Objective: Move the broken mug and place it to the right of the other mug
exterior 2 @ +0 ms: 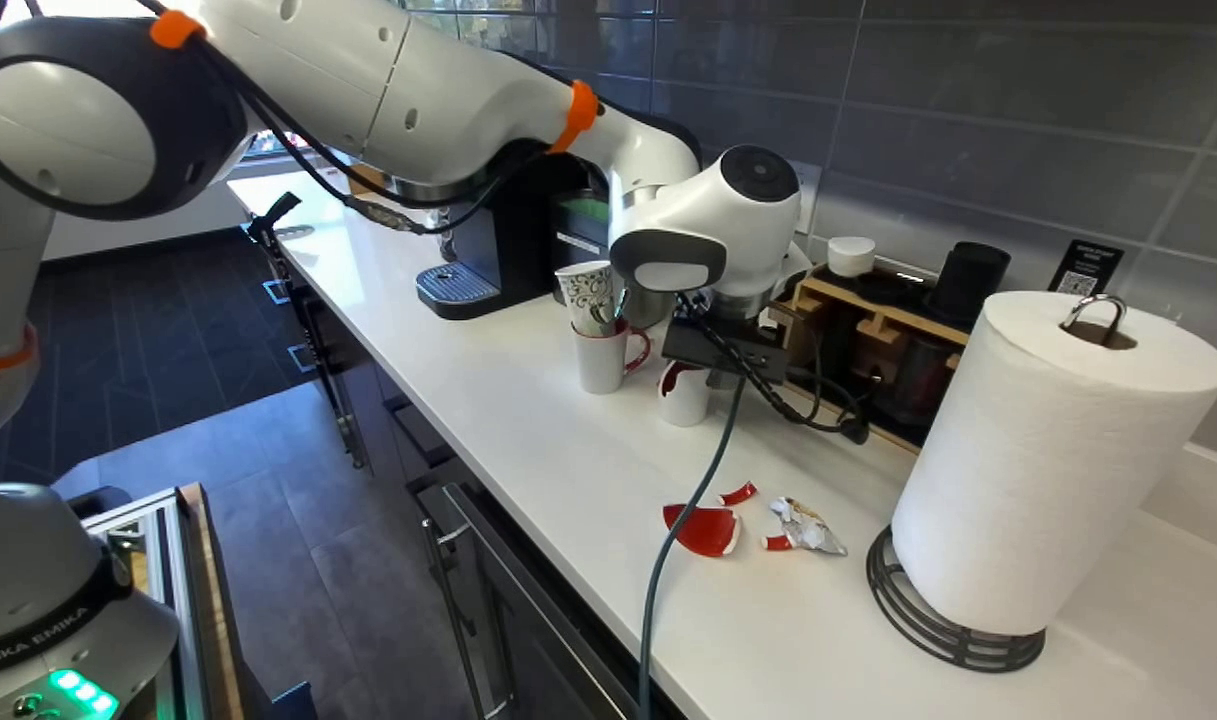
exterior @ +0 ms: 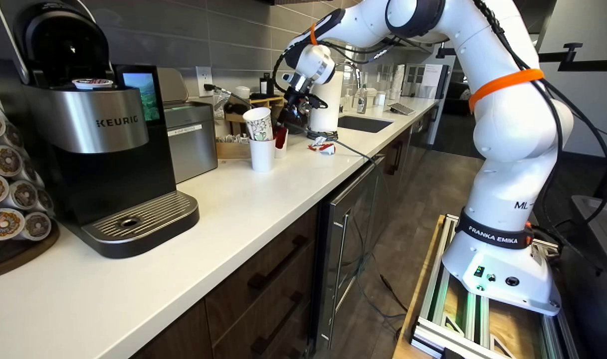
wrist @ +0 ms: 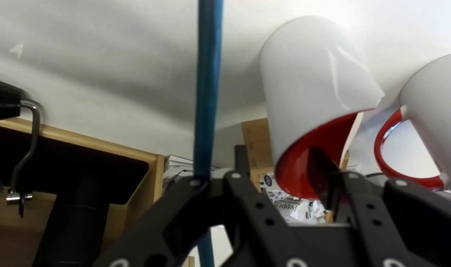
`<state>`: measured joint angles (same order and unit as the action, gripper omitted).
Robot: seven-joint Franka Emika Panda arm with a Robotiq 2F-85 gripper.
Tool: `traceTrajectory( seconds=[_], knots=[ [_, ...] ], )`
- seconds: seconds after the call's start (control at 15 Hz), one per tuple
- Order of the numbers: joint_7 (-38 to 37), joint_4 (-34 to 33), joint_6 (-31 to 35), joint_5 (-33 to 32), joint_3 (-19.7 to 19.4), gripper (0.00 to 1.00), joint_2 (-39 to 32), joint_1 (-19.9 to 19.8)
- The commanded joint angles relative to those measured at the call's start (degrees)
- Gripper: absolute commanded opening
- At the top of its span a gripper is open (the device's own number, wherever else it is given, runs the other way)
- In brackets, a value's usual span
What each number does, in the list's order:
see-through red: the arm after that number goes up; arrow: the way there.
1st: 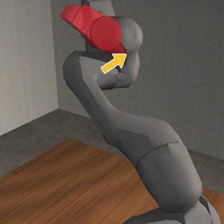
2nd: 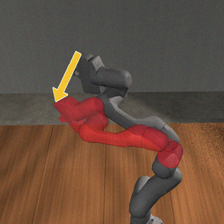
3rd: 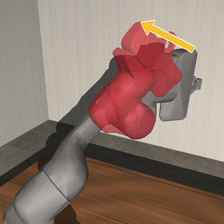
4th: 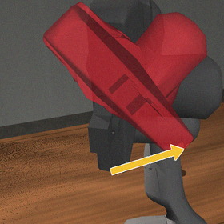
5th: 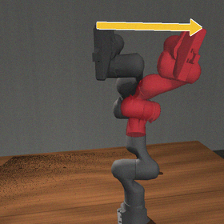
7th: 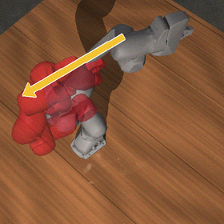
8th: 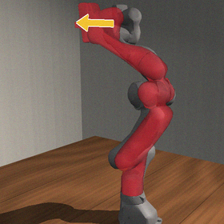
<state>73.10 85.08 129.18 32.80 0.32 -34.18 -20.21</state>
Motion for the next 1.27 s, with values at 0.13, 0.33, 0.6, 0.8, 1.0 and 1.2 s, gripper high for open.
traceTrajectory(
  seconds=[0.13, 0.33, 0.6, 0.8, 1.0, 1.2],
  knots=[
    [0.67, 0.94, -4.99, 0.32, 2.02, 0.95, 2.92, -2.21],
    [2.72, 1.09, -9.77, 2.3, 3.05, 1.0, 4.79, -3.26],
    [7.05, 2.83, -18.22, 6.0, 2.71, 1.0, 8.8, -4.13],
    [8.76, 6.2, -20.7, 4.17, -0.42, 1.0, 12.61, -3.17],
    [14.73, 9.21, -20.55, 3.49, -1.85, 1.0, 15.23, -2.51],
    [14.74, 6.72, -20.97, 4.62, -3.08, 1.0, 13.66, -1.82]
  ],
)
